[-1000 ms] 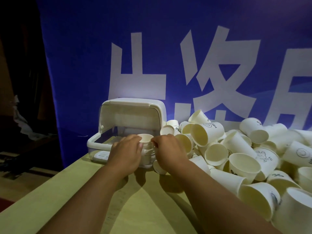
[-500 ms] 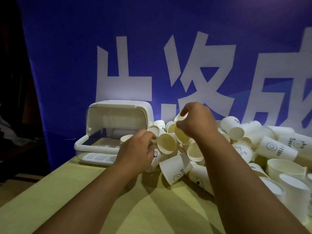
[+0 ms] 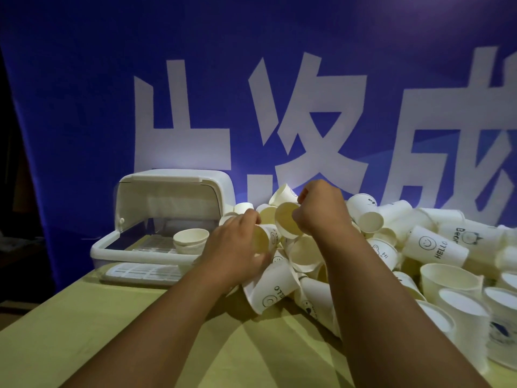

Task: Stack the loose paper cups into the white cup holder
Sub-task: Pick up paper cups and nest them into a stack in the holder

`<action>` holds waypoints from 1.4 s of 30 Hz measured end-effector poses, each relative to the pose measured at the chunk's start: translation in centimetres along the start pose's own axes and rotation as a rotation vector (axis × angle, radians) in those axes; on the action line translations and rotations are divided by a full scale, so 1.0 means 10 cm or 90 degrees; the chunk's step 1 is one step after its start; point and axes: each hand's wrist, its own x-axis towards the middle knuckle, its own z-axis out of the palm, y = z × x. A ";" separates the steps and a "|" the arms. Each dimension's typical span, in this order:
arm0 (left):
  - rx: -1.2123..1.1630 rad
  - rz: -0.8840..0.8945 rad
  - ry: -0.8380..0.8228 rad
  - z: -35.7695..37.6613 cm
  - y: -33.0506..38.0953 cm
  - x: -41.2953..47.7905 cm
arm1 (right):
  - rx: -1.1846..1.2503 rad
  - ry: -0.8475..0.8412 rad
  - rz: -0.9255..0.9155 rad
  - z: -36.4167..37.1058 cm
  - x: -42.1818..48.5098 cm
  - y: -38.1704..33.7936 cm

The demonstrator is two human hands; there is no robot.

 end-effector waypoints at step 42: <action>-0.091 -0.079 0.270 -0.53 -1.23 -0.22 | 0.270 0.018 -0.136 0.57 -0.18 -0.49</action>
